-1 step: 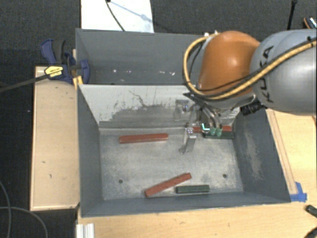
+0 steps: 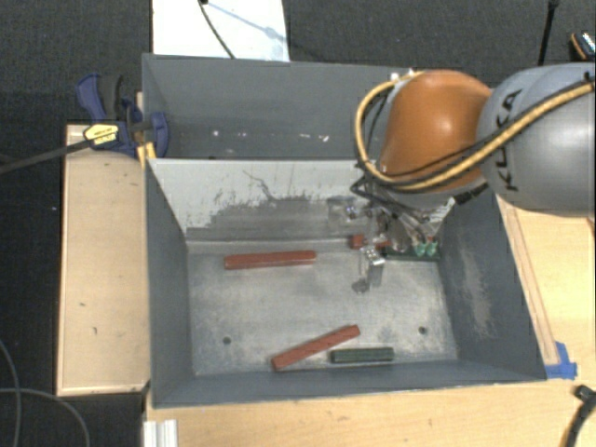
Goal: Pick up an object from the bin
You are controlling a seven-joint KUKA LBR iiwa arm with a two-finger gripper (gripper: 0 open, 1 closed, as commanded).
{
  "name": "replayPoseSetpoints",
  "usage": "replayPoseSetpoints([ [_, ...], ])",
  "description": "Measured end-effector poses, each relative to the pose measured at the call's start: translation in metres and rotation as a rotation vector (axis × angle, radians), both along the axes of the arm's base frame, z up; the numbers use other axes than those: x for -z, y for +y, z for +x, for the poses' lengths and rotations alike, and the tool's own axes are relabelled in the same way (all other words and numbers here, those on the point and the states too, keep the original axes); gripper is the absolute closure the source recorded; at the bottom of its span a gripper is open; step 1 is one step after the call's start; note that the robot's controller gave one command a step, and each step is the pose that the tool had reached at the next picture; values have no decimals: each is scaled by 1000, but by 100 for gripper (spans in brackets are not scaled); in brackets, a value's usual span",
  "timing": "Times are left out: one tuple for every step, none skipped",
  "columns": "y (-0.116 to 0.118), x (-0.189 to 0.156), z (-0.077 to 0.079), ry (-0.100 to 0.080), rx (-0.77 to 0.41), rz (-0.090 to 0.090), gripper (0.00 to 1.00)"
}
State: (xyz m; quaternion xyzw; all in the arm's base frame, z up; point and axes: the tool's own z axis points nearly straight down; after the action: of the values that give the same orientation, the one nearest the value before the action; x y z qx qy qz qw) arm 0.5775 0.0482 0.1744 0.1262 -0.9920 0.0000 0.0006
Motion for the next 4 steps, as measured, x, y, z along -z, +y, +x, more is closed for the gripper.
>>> replayPoseSetpoints([
  [-16,100,-59,7,8,0,0],
  [-16,95,-55,-3,10,1,100],
  [-15,96,-55,-3,12,2,0],
  [-12,48,-70,-8,-303,1,0],
])
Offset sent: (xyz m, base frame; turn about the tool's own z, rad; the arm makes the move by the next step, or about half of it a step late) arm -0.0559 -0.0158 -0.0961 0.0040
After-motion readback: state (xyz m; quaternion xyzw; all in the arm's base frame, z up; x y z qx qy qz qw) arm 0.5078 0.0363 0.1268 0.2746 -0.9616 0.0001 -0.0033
